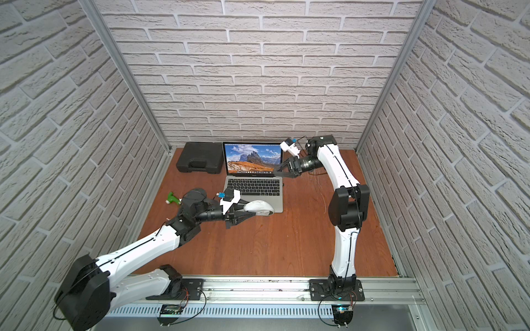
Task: Remove the wireless mouse receiver from the laptop
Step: Pick up the mouse from the center of the board, then place the mouse at the center of the board.
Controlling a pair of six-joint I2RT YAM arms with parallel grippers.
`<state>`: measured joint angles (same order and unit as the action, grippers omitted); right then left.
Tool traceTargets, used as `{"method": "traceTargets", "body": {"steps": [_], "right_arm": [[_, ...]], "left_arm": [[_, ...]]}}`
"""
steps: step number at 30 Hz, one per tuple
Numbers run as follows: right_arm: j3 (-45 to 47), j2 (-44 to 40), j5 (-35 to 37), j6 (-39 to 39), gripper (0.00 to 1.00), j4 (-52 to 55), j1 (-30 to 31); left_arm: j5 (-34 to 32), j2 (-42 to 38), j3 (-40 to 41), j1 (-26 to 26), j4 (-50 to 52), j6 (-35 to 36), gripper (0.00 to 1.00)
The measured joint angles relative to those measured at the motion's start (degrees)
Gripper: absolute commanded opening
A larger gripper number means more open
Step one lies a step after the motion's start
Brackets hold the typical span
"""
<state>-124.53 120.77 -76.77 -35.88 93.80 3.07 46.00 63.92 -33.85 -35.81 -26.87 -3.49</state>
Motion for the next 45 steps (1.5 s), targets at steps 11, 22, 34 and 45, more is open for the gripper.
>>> {"method": "traceTargets", "body": {"steps": [11,22,34,45], "right_arm": [[-3.21,-12.68,18.86,29.46,0.99,-42.49,-0.28],[42.21,-36.89,44.83,8.41,0.90,-63.21,12.24],[49.62,-24.00,44.57,-16.57,0.81,-59.08,3.85],[32.37,-4.57,50.66,-29.83,0.73,-51.19,3.26]], "left_arm": [[-4.92,4.13,0.83,0.00,-0.20,-3.43,0.00],[-12.55,-0.68,6.78,5.05,2.84,-18.80,0.00],[-12.94,-6.45,11.89,8.87,21.90,-37.97,0.00],[-5.22,18.14,5.49,7.98,22.21,-43.74,0.00]]}}
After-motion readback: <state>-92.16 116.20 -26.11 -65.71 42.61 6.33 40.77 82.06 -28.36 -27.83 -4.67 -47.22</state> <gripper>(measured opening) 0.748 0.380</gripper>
